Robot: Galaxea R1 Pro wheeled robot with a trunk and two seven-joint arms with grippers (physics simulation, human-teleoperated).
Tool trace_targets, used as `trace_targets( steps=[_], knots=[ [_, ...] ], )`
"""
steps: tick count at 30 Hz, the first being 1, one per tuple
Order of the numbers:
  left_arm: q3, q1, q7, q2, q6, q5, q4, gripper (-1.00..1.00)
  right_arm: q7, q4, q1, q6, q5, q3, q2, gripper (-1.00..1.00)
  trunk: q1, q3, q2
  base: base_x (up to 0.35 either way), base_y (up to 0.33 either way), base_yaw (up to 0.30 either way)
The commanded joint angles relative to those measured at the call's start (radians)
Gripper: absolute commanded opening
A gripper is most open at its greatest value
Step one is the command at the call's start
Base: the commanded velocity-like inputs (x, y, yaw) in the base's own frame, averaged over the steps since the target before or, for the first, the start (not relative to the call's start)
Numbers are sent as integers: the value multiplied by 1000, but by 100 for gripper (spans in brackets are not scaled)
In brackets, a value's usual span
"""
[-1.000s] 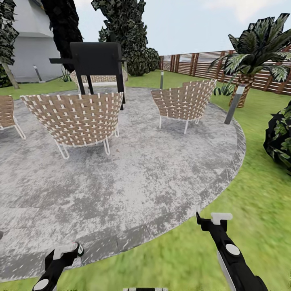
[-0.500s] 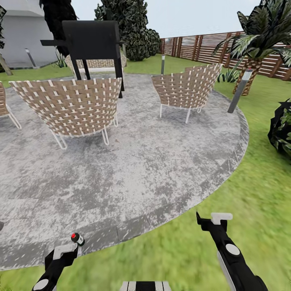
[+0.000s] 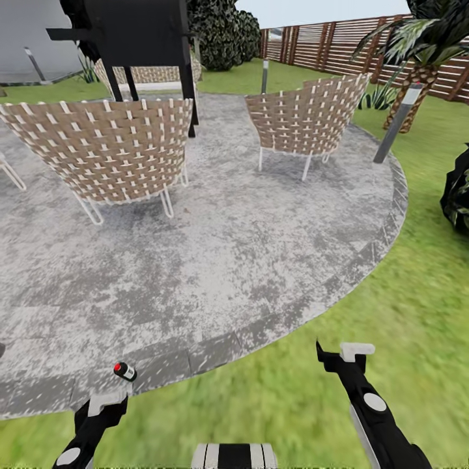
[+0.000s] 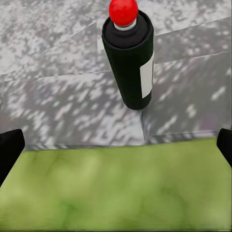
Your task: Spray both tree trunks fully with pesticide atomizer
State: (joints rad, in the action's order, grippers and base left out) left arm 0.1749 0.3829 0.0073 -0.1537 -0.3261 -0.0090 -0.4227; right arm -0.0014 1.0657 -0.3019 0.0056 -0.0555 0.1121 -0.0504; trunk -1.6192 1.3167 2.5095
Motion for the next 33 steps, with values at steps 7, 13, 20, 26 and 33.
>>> trace_targets(
  steps=[7, 13, 20, 26, 33],
  knots=[
    [3, 0, 0, -1, -6, 2, -7, 100, -2, 0, 0, -1, -8, 1, -1, 100, -1, 20, 1, 0, 0, 0],
    [4, 0, 0, -1, -7, 2, -14, 100, -2, 0, 0, 0, -9, 1, -2, 100, -1, 21, 1, 0, 0, 0],
    [6, -1, 0, 3, -7, 11, -23, 100, -1, 2, 1, 2, -12, 1, 2, 100, -1, 21, 1, 0, 0, 0],
    [9, -1, 0, 5, -7, 12, -24, 100, 0, 2, 1, 4, -9, 1, -7, 100, -1, 21, 1, 106, 0, 0],
    [7, -1, 0, 5, -10, 13, -28, 100, 0, 2, 1, 3, -8, 2, -8, 100, -1, 21, 1, 36, 0, 111]
  ],
)
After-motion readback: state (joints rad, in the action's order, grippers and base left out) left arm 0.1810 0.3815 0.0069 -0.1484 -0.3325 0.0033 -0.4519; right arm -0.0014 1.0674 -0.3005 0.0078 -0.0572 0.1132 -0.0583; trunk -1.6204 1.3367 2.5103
